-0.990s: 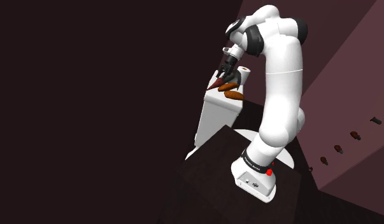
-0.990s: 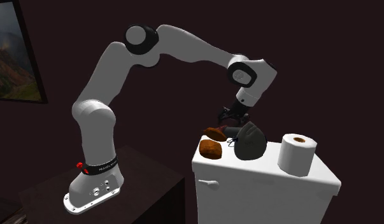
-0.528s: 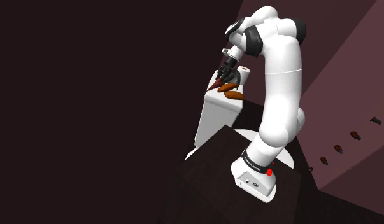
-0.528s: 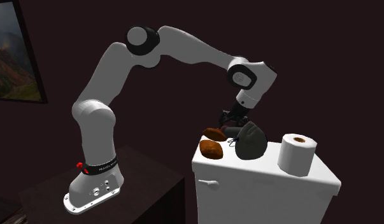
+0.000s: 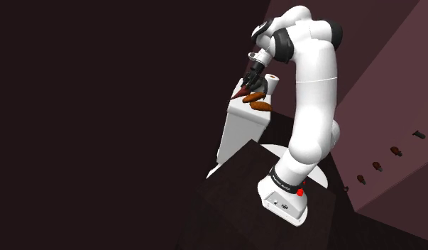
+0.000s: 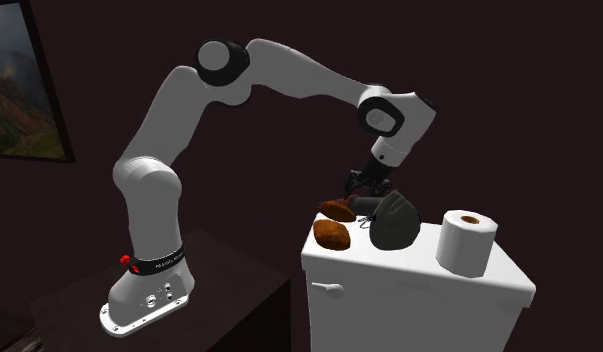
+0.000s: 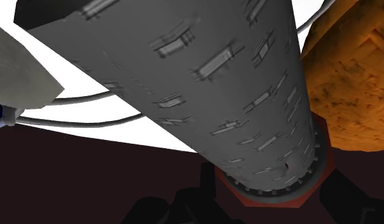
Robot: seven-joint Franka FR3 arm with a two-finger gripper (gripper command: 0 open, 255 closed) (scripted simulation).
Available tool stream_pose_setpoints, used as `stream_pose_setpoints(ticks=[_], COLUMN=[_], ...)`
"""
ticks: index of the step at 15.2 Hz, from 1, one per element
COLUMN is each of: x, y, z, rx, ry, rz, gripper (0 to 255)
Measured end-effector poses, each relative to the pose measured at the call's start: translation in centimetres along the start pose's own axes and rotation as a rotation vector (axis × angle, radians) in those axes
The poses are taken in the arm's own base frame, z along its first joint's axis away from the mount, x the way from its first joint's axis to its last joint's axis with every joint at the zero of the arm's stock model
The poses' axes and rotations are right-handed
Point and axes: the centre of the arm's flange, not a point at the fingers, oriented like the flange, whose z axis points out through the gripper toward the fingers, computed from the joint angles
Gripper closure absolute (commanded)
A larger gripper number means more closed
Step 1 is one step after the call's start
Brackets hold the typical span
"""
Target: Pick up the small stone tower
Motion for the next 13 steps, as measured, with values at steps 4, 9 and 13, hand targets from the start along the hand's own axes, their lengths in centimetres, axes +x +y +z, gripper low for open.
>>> stream_pose_setpoints(ticks=[4,9,13], x=[0.8,1.8,2.4], y=[-0.6,-1.6,-2.1], z=[-1.9,-4.1,-5.8], rx=[0.0,0.0,0.0], ry=[0.0,0.0,0.0], rz=[0.0,0.0,0.0], gripper=[255,255,255])
